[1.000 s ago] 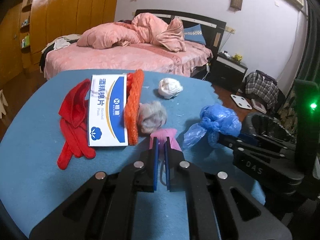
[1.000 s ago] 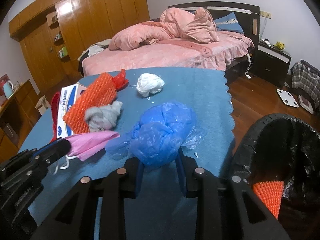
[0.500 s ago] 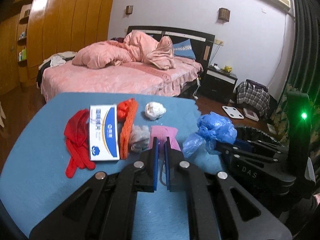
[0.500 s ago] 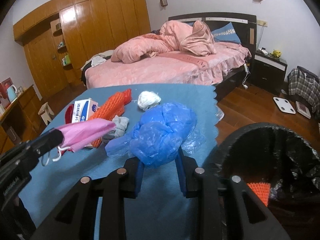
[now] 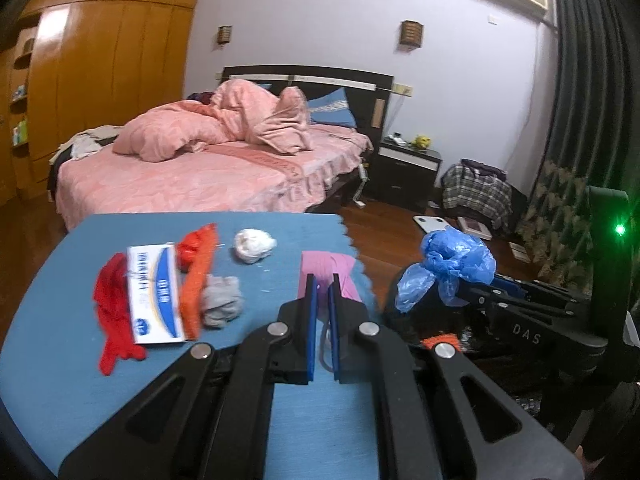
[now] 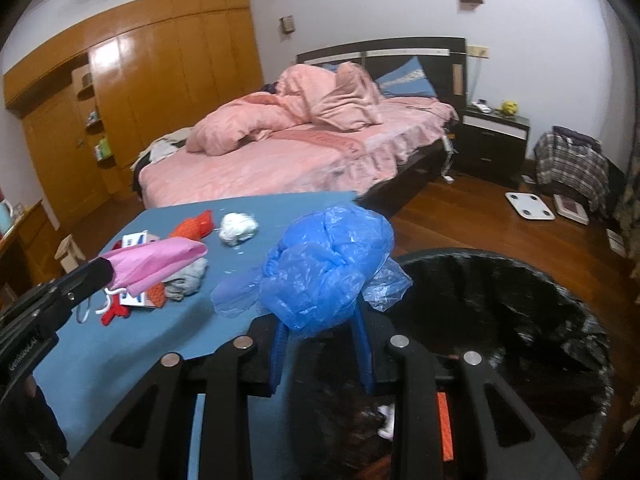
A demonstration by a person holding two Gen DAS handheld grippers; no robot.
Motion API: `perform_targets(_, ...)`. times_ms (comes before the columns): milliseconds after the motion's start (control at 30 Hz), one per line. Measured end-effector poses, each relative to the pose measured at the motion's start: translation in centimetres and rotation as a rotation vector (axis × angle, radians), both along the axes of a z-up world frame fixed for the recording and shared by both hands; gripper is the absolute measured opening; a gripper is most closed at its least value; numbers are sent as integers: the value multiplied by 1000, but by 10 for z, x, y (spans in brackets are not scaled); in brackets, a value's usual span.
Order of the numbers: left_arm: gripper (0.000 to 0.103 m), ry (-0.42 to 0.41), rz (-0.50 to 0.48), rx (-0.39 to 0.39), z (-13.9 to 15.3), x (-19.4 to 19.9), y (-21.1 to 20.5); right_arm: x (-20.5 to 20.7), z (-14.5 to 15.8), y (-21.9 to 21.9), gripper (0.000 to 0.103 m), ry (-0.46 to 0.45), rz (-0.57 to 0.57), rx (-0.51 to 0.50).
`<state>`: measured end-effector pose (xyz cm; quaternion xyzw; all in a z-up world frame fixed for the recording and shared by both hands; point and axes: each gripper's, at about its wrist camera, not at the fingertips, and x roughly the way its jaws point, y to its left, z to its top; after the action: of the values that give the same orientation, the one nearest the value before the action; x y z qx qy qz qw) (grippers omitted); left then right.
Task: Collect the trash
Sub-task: 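Carry the bag and mask over the trash bin and open both tools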
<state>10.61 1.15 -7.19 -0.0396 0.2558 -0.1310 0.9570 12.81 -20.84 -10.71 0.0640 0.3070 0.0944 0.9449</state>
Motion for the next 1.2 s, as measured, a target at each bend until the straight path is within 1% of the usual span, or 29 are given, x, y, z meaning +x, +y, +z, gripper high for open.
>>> perform_targets(333, 5, 3, -153, -1, -1, 8, -64, -15, -4, -65, 29, 10, -140, -5)
perform_targets(533, 5, 21, -211, -8, -8, 19, -96, -23, -11, -96, 29, 19, -221, -9)
perform_targets(633, 5, 39, -237, -15, -12, 26, -111, -27, -15, -110, 33, 23, -255, -3)
perform_targets(700, 6, 51, -258, -20, -14, 30, -119, -28, -17, -118, 33, 28, -280, -3)
perform_targets(767, 9, 66, -277, -30, -17, 34, -125, -29, -19, -125, 37, 32, -302, -4)
perform_targets(800, 10, 74, -281, -35, -19, 37, -127, -29, -20, -128, 44, 34, -314, -5)
perform_targets(833, 15, 80, -280, -34, -20, 38, -128, -30, -21, -131, 50, 35, -324, -6)
perform_targets(867, 23, 85, -273, -34, -22, 39, -127, -31, -21, -133, 53, 34, -336, -7)
perform_targets(900, 28, 86, -266, -35, -23, 39, -127, -31, -22, -135, 58, 33, -344, -6)
perform_targets(933, 37, 87, -254, -37, -25, 38, -125, -31, -22, -136, 67, 31, -349, -7)
perform_targets(967, 39, 87, -244, -38, -26, 38, -122, -30, -21, -136, 73, 28, -359, -11)
perform_targets(1000, 40, 89, -233, -34, -27, 38, -118, -30, -22, -136, 83, 25, -364, -13)
perform_targets(1033, 45, 89, -220, -26, -27, 38, -115, -30, -21, -136, 88, 19, -368, -15)
perform_targets(1067, 52, 86, -207, -20, -28, 38, -111, -30, -21, -134, 91, 12, -369, -17)
perform_targets(1100, 56, 79, -185, -12, -29, 37, -105, -30, -20, -131, 96, 7, -367, -20)
perform_targets(1167, 70, 71, -153, 0, -29, 36, -96, -29, -20, -125, 97, 0, -355, -24)
perform_targets(1200, 73, 67, -123, 12, -29, 34, -88, -29, -20, -121, 97, -2, -340, -24)
